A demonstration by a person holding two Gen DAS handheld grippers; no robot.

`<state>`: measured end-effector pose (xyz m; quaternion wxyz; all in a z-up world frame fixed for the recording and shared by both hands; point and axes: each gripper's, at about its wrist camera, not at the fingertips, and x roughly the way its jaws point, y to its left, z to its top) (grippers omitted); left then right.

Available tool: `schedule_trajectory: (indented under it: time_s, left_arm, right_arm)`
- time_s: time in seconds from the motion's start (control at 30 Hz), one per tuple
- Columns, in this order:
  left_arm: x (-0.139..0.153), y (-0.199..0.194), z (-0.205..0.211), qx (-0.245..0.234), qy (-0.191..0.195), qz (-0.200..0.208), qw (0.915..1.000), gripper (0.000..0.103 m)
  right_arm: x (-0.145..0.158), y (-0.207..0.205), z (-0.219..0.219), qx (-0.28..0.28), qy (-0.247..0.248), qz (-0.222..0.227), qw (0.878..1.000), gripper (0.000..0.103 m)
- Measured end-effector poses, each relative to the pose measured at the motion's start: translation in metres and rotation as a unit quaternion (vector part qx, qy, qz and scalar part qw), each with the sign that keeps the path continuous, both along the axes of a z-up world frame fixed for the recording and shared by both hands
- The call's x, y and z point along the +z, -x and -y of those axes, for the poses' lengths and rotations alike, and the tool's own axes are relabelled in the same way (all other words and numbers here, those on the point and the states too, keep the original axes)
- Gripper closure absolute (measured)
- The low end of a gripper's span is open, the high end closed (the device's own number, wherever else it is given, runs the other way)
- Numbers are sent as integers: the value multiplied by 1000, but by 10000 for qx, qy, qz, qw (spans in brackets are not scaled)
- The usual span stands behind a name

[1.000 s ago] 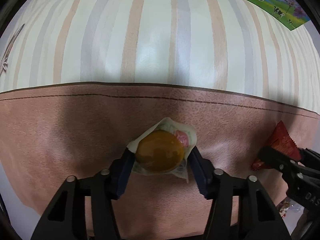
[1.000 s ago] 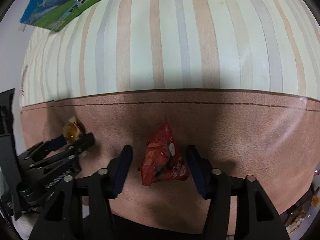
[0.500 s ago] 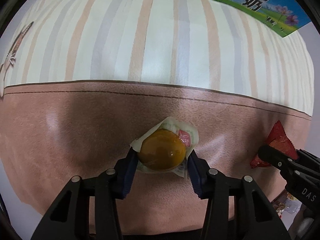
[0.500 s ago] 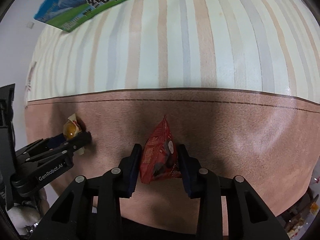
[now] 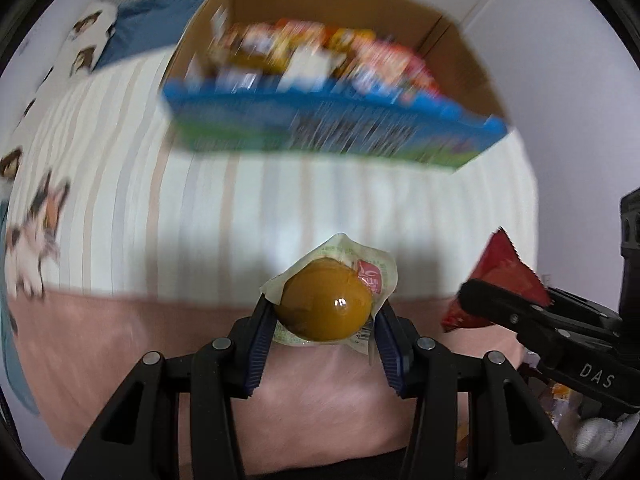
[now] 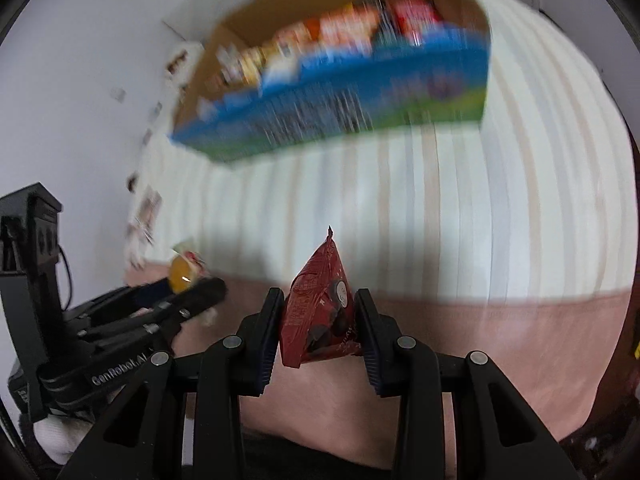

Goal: Organize snacks
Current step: 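Carry both snacks into the box and open both tools to release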

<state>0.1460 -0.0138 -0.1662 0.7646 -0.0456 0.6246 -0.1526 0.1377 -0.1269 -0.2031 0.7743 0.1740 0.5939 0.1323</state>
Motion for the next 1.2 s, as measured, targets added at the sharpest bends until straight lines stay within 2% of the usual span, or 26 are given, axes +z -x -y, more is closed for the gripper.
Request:
schedule_trajectory:
  time_s: [0.13, 0.23, 0.37, 0.47, 0.67, 0.77, 0.97, 1.0, 1.03, 1.07, 1.1, 1.13, 1.17, 1.2]
  left_arm:
    - [27, -50, 6, -221, 31, 282, 9994, 59]
    - [44, -93, 16, -316, -38, 451, 9985, 59]
    - [49, -157, 27, -359, -117, 420, 9984, 59]
    - [40, -203, 32, -406, -184, 181, 9988, 58]
    - [-12, -290, 55, -562, -467, -546, 9958, 58]
    - [-35, -320, 60, -619, -585, -794, 9932, 58]
    - [-61, -349, 62, -604, -783, -1138, 9886, 57]
    - [-66, -351, 60, -579, -761, -1264, 9874, 57]
    - [-69, -352, 58, -551, -725, -1383, 9862, 57]
    - [-73, -351, 58, -540, -693, -1469, 9852, 57]
    - [-73, -351, 56, -513, -693, -1490, 9851, 53]
    - [-71, -351, 55, -489, -751, -1457, 9853, 46]
    - [-71, -352, 57, -489, -790, -1429, 9854, 27]
    - [-69, -351, 55, -485, -773, -1383, 9862, 15]
  right_arm:
    - [43, -44, 15, -75, -7, 442, 9990, 64]
    - [64, -82, 24, -173, 104, 663, 9976, 64]
    - [74, -145, 40, -239, 272, 617, 9974, 64]
    - [67, -191, 44, -222, 509, 480, 9973, 64]
    - [35, -279, 53, -226, 1039, -44, 9943, 64]
    - [16, -308, 59, -218, 1184, -364, 9921, 64]
    - [-14, -329, 65, -220, 1350, -786, 9875, 62]
    - [-18, -332, 66, -227, 1410, -876, 9859, 56]
    - [-19, -335, 66, -200, 1476, -952, 9842, 43]
    - [-19, -337, 66, -191, 1495, -967, 9838, 36]
    - [-18, -338, 66, -167, 1519, -965, 9835, 25]
    - [-16, -338, 66, -119, 1542, -955, 9834, 23]
    - [-15, -338, 66, -112, 1534, -956, 9835, 23]
    - [-15, -337, 68, -113, 1513, -973, 9836, 23]
